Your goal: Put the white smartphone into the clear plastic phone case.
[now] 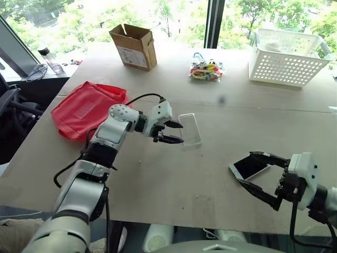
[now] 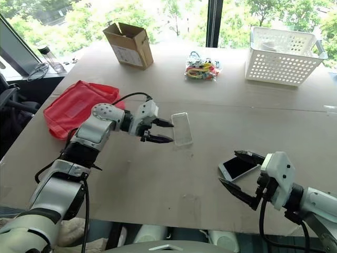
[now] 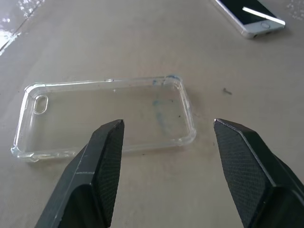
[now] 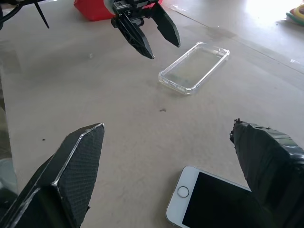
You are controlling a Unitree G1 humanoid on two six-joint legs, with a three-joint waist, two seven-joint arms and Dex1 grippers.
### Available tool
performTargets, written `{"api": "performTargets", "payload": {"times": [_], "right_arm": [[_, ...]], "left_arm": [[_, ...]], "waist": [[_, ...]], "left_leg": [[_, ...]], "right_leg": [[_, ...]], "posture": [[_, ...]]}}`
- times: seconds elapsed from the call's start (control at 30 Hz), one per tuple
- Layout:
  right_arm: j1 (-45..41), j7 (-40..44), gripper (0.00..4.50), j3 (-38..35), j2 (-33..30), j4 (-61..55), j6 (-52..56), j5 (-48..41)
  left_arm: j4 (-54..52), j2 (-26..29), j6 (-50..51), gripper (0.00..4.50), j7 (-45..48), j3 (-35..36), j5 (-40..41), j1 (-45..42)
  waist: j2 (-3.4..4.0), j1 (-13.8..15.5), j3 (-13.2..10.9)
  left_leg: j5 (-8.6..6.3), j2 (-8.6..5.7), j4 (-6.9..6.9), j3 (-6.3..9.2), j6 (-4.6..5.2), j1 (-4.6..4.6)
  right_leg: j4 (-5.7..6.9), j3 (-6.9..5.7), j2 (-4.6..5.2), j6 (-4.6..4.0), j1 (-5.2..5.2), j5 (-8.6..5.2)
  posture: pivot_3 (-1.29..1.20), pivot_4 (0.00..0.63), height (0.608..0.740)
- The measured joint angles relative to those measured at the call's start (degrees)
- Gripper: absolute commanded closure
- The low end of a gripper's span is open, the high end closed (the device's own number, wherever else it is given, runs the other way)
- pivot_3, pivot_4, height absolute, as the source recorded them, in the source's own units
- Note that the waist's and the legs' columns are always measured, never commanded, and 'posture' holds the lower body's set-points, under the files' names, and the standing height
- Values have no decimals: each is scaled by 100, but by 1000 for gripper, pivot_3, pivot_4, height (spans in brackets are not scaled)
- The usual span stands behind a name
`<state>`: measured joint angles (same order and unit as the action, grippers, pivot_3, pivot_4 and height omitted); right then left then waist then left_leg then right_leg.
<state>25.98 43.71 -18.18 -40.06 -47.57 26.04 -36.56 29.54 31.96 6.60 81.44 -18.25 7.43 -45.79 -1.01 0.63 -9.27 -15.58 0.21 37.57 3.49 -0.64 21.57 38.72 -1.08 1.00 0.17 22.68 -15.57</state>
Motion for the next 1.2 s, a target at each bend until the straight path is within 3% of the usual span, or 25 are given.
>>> {"api": "performTargets", "payload": {"times": [0.4,0.53,0.57,0.77,0.93,1.1,1.2], "right_arm": [[-77,-239,0,103,0,-172,39,0],[-183,-265,0,162,-21,-172,63,-9],[-185,-263,0,162,-21,-171,63,-9],[-263,-234,0,173,-44,-160,64,-6],[-340,-201,0,252,-44,-109,63,7],[-351,-207,0,268,-43,-109,63,16],[-318,-245,0,283,-41,-110,65,51]], "left_arm": [[1534,-360,-1760,1469,338,-221,-691,-491],[1850,-489,-2134,2412,201,-197,-852,-621],[1896,-499,-2206,3108,153,-190,-871,-626],[2120,-602,-2496,3108,-66,-154,-1010,-740],[2290,-664,-2590,4391,-197,-122,-1069,-797],[2016,-712,-2015,4391,-110,-15,-973,-701],[1197,-627,-978,4391,-62,146,-739,-353]], "waist": [[-2,-26,-1],[-3,0,-1],[-3,-1,-1],[-3,11,-1],[-3,5,-1],[-3,-10,-1],[-3,-36,-1]], "left_leg": [[-11,2,59,2,18,15],[-17,0,70,1,28,19],[-18,0,70,0,29,19],[-19,-1,74,0,31,18],[-19,-1,74,-1,31,17],[-20,0,74,-1,32,18],[-20,10,74,1,32,19]], "right_leg": [[14,-6,-3,8,-1,1],[13,-6,-2,12,-3,3],[13,-5,-2,13,-3,3],[14,-4,0,19,-6,6],[14,-3,-1,20,-7,7],[13,-3,-1,20,-6,7],[13,-2,0,20,-6,7]], "posture": [[0,150,740],[0,150,740],[0,150,740],[0,150,740],[0,150,740],[0,150,740],[0,150,740]]}}
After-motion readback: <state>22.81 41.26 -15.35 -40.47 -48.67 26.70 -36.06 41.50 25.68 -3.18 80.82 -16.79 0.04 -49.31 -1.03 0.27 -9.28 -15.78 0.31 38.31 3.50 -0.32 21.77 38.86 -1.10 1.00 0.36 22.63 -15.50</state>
